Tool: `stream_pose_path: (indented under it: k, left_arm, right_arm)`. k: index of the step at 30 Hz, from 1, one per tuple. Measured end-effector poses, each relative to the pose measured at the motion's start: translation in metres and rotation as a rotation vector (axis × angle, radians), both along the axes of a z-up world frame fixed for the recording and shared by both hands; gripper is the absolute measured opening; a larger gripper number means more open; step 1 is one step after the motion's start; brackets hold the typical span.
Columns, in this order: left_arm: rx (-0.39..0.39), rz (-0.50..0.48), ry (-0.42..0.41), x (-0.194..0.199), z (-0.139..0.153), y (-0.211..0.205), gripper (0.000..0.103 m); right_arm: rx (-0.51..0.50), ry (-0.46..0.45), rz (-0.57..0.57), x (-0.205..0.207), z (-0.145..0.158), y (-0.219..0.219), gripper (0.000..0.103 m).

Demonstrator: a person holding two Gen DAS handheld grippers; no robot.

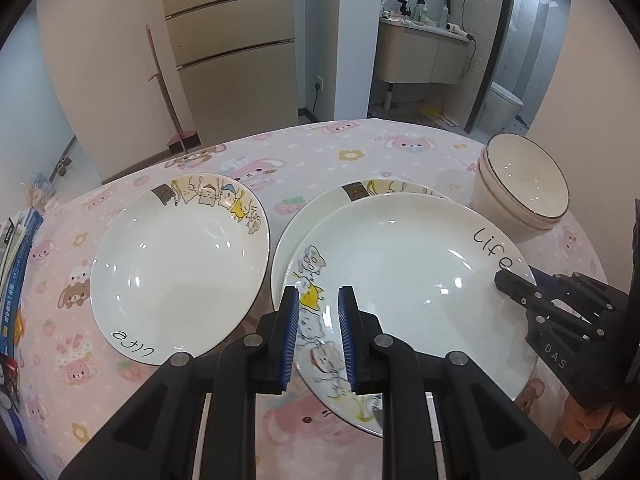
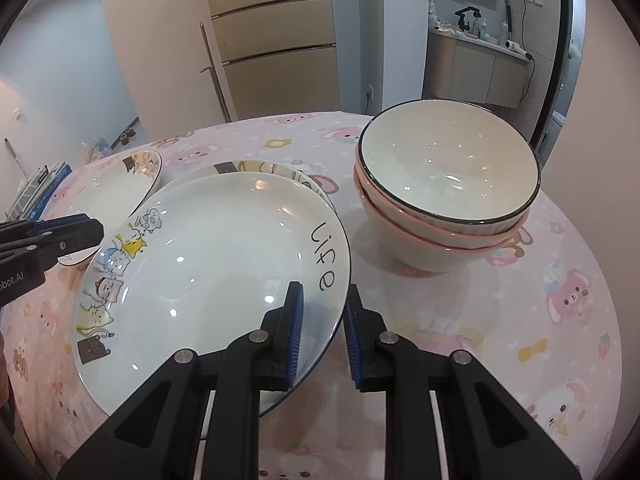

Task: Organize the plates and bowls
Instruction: 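Carry the plate over the other cartoon-rimmed plate and lower it on, then open both grippers to release the plate onto the stack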

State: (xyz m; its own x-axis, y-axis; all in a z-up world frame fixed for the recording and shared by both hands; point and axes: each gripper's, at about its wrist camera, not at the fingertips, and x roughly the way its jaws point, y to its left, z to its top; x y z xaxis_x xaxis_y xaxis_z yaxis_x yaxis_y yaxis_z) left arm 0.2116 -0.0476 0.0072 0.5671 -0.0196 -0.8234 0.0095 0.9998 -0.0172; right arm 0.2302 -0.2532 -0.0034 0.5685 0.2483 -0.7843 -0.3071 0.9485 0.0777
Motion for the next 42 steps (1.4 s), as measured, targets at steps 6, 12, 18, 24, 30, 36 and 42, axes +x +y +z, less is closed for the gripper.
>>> stream_pose_path:
  k: [6,12,18,24,30,36,42]
  left_arm:
    - [0.003,-0.007,0.008,0.001,-0.004,-0.003,0.02]
    - [0.005,-0.005,0.011,0.001,-0.005,-0.003,0.02]
    - [0.002,-0.016,0.01,0.001,-0.004,-0.004,0.02]
    - [-0.009,-0.014,0.02,0.0,-0.006,-0.003,0.02]
    - [0.001,-0.028,0.021,-0.001,-0.006,-0.009,0.02]
    - [0.0,-0.037,0.032,0.0,-0.009,-0.012,0.021]
    - [-0.023,-0.049,0.033,-0.001,-0.009,-0.014,0.021]
  right_arm:
    - [0.007,-0.002,0.005,0.001,-0.004,0.002,0.02]
    - [-0.004,-0.039,-0.006,0.001,-0.006,0.003,0.019]
    - [-0.018,0.01,0.017,-0.002,-0.001,0.003,0.021]
    - [0.083,0.116,0.025,-0.004,0.004,-0.009,0.022]
    - [0.118,0.152,0.028,-0.012,0.007,-0.009,0.022]
    - [0.096,0.108,0.014,-0.018,0.004,-0.001,0.023]
    - [0.013,0.005,-0.032,-0.014,0.0,0.001,0.015]
